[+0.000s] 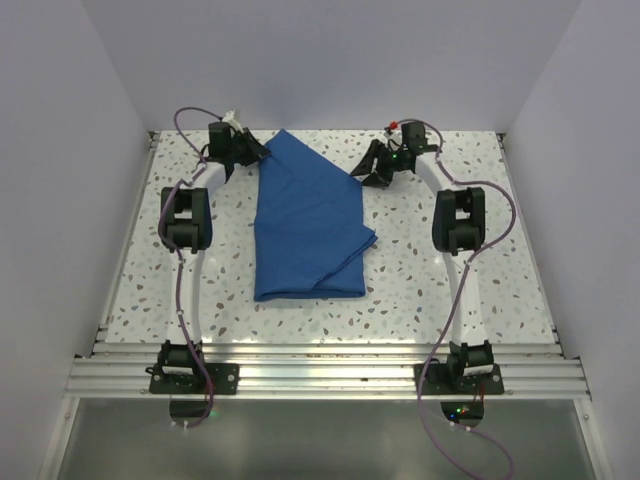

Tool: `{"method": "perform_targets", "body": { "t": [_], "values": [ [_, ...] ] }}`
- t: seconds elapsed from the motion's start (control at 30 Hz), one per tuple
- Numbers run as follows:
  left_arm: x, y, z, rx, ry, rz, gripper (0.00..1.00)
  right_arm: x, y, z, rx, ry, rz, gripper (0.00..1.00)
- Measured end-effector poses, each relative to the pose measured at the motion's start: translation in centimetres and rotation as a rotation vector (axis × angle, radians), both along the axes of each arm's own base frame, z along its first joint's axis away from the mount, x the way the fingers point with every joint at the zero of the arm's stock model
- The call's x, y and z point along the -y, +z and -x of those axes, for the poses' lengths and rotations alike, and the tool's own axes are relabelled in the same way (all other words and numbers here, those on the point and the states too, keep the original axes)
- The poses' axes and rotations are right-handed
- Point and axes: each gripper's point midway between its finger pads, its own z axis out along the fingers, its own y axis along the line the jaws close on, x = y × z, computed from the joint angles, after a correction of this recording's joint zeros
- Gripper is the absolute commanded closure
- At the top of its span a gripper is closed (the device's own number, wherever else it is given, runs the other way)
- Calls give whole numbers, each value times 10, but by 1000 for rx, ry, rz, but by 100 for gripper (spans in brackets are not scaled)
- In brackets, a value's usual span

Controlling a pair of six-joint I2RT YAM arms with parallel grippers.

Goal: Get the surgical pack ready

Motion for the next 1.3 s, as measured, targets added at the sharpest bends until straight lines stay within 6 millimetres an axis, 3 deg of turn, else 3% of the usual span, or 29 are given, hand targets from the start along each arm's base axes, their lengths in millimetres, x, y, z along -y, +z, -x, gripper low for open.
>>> {"method": "perform_targets", "body": {
  "t": [0.23,0.43,0.63,0.83,0.93,1.3],
  "values": [
    [6,4,2,-22,-3,58,100,-28,-3,6,6,55,-18,49],
    [12,22,9,-33,-14,107,100,-30,-5,6,-16,48,-43,61],
    [22,76,26,-1,-59,148,100,-32,-9,5,-63,18,-70,96],
    [35,135,58,47,-121,164,100,-35,-8,9,-93,1,-96,100],
    [39,152,79,45,-147,156,100,-32,-2,17,-113,-6,-92,100],
    [34,189,169,53,-207,73,100,-27,69,70,-94,20,-50,100]
  ]
}}
